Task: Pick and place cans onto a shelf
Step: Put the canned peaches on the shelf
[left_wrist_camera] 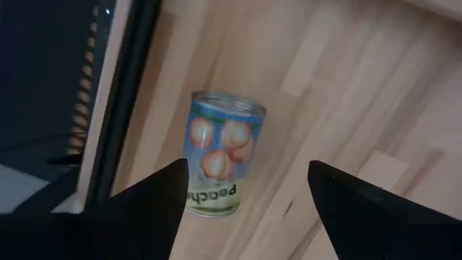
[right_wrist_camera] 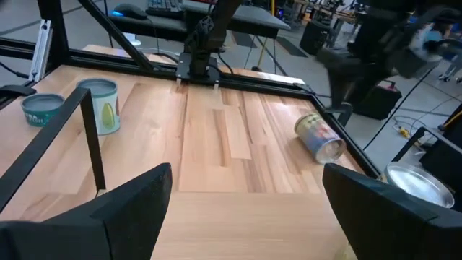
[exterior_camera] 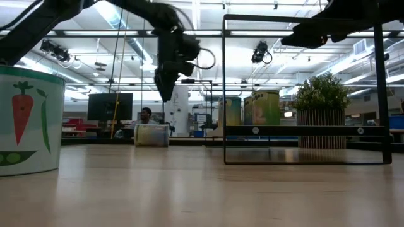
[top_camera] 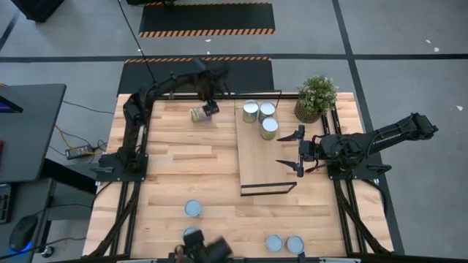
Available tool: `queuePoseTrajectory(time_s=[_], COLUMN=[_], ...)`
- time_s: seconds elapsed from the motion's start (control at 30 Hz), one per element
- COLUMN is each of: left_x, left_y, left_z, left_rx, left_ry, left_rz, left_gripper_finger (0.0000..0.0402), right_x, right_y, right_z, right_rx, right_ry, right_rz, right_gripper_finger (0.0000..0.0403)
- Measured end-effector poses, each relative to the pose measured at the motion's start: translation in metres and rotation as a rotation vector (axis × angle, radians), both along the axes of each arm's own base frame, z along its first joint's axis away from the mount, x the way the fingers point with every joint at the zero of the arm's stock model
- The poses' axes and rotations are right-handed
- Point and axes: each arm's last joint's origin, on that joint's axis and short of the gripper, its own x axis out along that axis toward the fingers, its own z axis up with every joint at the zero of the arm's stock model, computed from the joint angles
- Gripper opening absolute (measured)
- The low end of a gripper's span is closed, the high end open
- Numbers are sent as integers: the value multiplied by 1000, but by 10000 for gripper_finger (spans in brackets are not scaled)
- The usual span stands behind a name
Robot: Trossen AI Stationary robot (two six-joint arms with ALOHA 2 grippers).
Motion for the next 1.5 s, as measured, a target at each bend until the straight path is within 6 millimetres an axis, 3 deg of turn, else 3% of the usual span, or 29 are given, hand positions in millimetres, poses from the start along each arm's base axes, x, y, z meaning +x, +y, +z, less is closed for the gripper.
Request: queuePoseTrajectory(time_s=[0.17,0.4,0.57,0.8,0.97,1.2,1.5], left_x=[-29,-43,-47,-46,-41,-29,-15], left_y=[35,40,41,38,22,11,-1], left_z=[-12,-70,-90,-94,-96,-96,-98], left_rx=[-116,-134,-141,-155,-266,-223,-190], left_ry=[-5,84,47,27,37,59,54], left_rz=[86,-2,-31,-27,-50,-29,-21], left_gripper_finger=[290,290,291,291,291,294,392], right_x=[0,-1,-1,-1,-1,-1,-1], right_y=[3,7,7,7,7,7,7], right_z=[0,0,2,2,2,3,3], right_rx=[15,18,14,-6,-13,-22,-30], right_ry=[-4,-7,-22,-23,-22,-27,-26], right_rz=[13,39,39,43,44,47,48], right_gripper_finger=[368,368,368,368,368,368,368])
